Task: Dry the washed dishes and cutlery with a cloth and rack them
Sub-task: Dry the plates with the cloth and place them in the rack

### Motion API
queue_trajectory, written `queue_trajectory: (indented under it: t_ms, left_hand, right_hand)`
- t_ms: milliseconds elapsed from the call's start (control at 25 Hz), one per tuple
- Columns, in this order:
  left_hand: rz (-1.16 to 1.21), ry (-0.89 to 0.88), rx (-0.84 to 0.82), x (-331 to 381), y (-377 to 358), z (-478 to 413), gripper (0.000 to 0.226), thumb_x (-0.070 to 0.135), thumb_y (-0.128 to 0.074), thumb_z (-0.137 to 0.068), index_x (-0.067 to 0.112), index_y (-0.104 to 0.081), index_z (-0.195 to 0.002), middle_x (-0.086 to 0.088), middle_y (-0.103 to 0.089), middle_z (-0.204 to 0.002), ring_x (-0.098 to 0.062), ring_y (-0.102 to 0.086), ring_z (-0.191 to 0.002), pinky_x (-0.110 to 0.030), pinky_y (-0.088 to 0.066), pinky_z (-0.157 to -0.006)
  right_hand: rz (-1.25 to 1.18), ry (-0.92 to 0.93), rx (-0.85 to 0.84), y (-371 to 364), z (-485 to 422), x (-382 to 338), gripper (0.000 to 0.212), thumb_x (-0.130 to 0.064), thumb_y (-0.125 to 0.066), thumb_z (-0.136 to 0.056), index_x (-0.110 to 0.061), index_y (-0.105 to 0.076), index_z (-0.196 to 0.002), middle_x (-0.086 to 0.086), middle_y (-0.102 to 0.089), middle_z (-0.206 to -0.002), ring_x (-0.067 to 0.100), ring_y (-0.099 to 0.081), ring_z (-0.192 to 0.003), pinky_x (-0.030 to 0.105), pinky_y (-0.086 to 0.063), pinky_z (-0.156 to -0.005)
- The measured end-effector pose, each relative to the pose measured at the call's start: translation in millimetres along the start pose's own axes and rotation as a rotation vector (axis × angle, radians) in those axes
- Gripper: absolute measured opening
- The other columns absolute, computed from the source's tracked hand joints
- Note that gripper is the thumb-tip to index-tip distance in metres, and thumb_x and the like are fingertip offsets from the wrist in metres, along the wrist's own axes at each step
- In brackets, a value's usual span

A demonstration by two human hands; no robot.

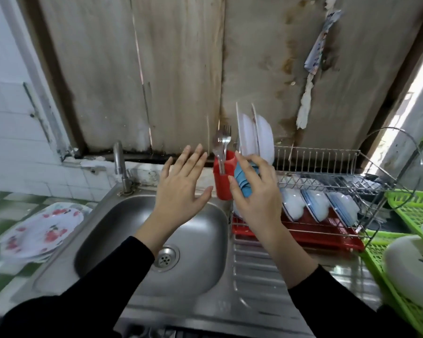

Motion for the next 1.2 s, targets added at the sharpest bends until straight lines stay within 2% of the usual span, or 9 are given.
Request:
queue_trajectory:
  t_ms: [80, 160, 280, 520, 720, 840, 960, 1080, 1200]
  left_hand:
    - [-0.031, 0.074, -0.035, -21.9, 0.9, 29.5, 0.069, 0.052, -0.041, -0.087, 0.016, -0.041, -0.146, 0.0, -0.033, -0.155, -0.019, -0.027, -0.144, -0.042, -0.017, -0.113]
    - [-0.065, 0.145, -0.08, -44.8, -0.4, 61.1, 0.069, 0.052, -0.042, -0.086, 0.016, -0.043, -0.145, -0.002, -0.037, -0.153, -0.02, -0.03, -0.143, -0.041, -0.019, -0.112]
    - [-0.109, 0.224, -0.164, -80.8, -4.3, 107.7, 0.068, 0.05, -0.044, -0.084, 0.014, -0.047, -0.142, -0.004, -0.043, -0.15, -0.021, -0.037, -0.139, -0.039, -0.019, -0.11]
    - [-0.106, 0.396, -0.304, -176.8, -5.5, 186.9, 0.065, 0.048, -0.044, -0.081, 0.013, -0.055, -0.135, -0.005, -0.05, -0.144, -0.019, -0.037, -0.133, -0.04, -0.021, -0.106]
    - [-0.081, 0.523, -0.363, -274.0, -8.4, 251.6, 0.058, 0.043, -0.04, -0.085, 0.013, -0.059, -0.13, -0.007, -0.056, -0.138, -0.026, -0.052, -0.128, -0.04, -0.029, -0.109]
    - [-0.03, 0.63, -0.404, -338.8, -14.7, 281.4, 0.066, 0.048, -0.027, -0.087, 0.015, -0.049, -0.14, -0.004, -0.043, -0.149, -0.023, -0.036, -0.141, -0.045, -0.022, -0.115]
    - [0.029, 0.736, -0.467, -398.0, -32.0, 310.3, 0.057, 0.042, -0.031, -0.096, 0.019, -0.037, -0.148, 0.0, -0.029, -0.157, -0.017, -0.02, -0.147, -0.04, -0.011, -0.118]
    - [0.062, 0.792, -0.519, -446.4, -55.1, 327.6, 0.05, 0.035, -0.041, -0.101, 0.02, -0.035, -0.148, 0.001, -0.028, -0.158, -0.017, -0.019, -0.147, -0.036, -0.011, -0.117]
    - [0.113, 0.819, -0.593, -476.9, -86.4, 340.0, 0.048, 0.029, -0.043, -0.1, 0.019, -0.037, -0.147, -0.002, -0.033, -0.156, -0.018, -0.024, -0.146, -0.037, -0.015, -0.116]
  right_hand:
    - [-0.077, -0.034, -0.074, -17.8, 20.0, -11.0, 0.046, -0.033, -0.055, -0.09, -0.017, -0.057, -0.134, 0.003, -0.052, -0.124, 0.019, -0.051, -0.112, 0.023, -0.044, -0.085]
    - [-0.147, -0.106, -0.153, -42.0, 42.0, -18.9, 0.047, -0.035, -0.054, -0.089, -0.017, -0.059, -0.132, 0.005, -0.053, -0.124, 0.02, -0.052, -0.113, 0.024, -0.043, -0.088]
    - [-0.214, -0.155, -0.28, -85.8, 72.2, -44.5, 0.045, -0.036, -0.057, -0.087, -0.018, -0.062, -0.128, 0.004, -0.054, -0.122, 0.02, -0.053, -0.111, 0.027, -0.048, -0.082]
    - [-0.275, -0.195, -0.441, -174.0, 109.0, -115.1, 0.038, -0.021, -0.069, -0.084, -0.019, -0.066, -0.122, 0.003, -0.054, -0.118, 0.02, -0.055, -0.108, 0.036, -0.055, -0.071]
    - [-0.287, -0.194, -0.474, -248.1, 122.2, -183.4, 0.037, -0.035, -0.057, -0.085, -0.019, -0.071, -0.115, 0.004, -0.057, -0.112, 0.018, -0.058, -0.102, 0.029, -0.052, -0.066]
    - [-0.314, -0.2, -0.545, -299.1, 132.1, -220.7, 0.043, -0.041, -0.052, -0.086, -0.017, -0.07, -0.116, 0.003, -0.055, -0.114, 0.018, -0.058, -0.102, 0.029, -0.052, -0.069]
    - [-0.339, -0.255, -0.6, -343.8, 140.4, -244.6, 0.034, -0.028, -0.066, -0.087, -0.014, -0.069, -0.118, 0.004, -0.054, -0.116, 0.018, -0.056, -0.103, 0.03, -0.053, -0.073]
    - [-0.338, -0.309, -0.637, -383.6, 149.0, -259.6, 0.033, -0.021, -0.07, -0.086, -0.014, -0.069, -0.118, 0.002, -0.053, -0.114, 0.02, -0.058, -0.102, 0.033, -0.055, -0.076]
    - [-0.338, -0.334, -0.664, -416.3, 156.5, -267.9, 0.033, -0.02, -0.071, -0.086, -0.013, -0.069, -0.118, 0.003, -0.053, -0.114, 0.022, -0.057, -0.106, 0.03, -0.051, -0.086]
Point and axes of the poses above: each hand's wrist, its own z-axis away from the middle knuckle, its own y-axis out of the back of the hand, x = y × z, the point moved 10 cm from there along -z, towards the middle knuckle
